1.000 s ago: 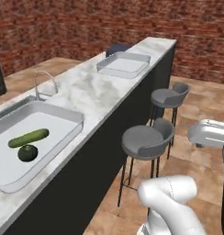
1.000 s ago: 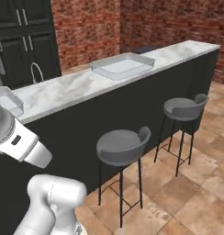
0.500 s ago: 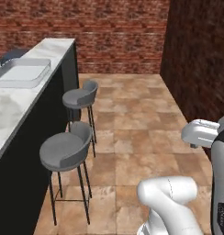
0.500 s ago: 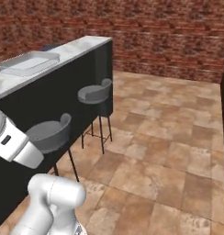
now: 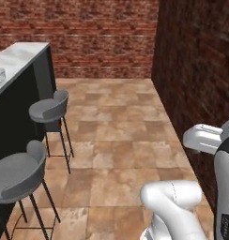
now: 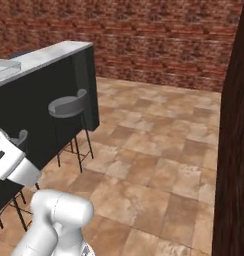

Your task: Place the cold items (cucumber and squash) from the fridge in one tupperware on the dining counter. Place the warm items (kebab skewer and hot dog) in the stove area in another tupperware.

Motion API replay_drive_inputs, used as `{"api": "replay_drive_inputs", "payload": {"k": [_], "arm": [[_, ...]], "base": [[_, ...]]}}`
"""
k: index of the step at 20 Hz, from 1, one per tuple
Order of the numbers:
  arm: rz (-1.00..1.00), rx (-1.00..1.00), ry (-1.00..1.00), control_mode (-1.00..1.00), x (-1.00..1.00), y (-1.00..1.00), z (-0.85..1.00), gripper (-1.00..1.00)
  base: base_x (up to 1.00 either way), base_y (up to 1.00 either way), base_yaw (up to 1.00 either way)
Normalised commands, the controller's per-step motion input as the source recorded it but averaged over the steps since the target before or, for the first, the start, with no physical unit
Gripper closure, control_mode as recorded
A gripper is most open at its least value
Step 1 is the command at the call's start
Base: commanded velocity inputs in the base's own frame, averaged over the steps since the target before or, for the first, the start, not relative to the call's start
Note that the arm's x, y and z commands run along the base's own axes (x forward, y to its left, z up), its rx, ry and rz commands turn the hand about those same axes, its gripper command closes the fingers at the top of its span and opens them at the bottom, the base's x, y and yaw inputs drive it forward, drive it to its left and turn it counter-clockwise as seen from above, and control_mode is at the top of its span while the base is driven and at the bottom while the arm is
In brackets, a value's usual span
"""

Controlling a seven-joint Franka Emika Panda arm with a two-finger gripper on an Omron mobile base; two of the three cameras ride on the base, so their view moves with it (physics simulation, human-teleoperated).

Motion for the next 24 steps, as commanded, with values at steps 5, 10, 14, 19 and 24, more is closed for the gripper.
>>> {"api": "replay_drive_inputs", "payload": {"k": [5, 10, 14, 19, 24], "arm": [[0.00, 0.00, 0.00, 1.00, 0.00, 0.00, 0.00, -1.00], [0.00, 0.00, 0.00, 1.00, 0.00, 0.00, 0.00, -1.00], [0.00, 0.00, 0.00, 1.00, 0.00, 0.00, 0.00, -1.00], [0.00, 0.00, 0.00, 1.00, 0.00, 0.00, 0.00, -1.00], [0.00, 0.00, 0.00, 1.00, 0.00, 0.00, 0.00, -1.00]], "base": [[1.00, -0.57, 0.09], [1.00, -0.46, 0.15], [1.00, -0.43, 0.26], [1.00, -0.44, 0.31], [1.00, -0.43, 0.26]]}}
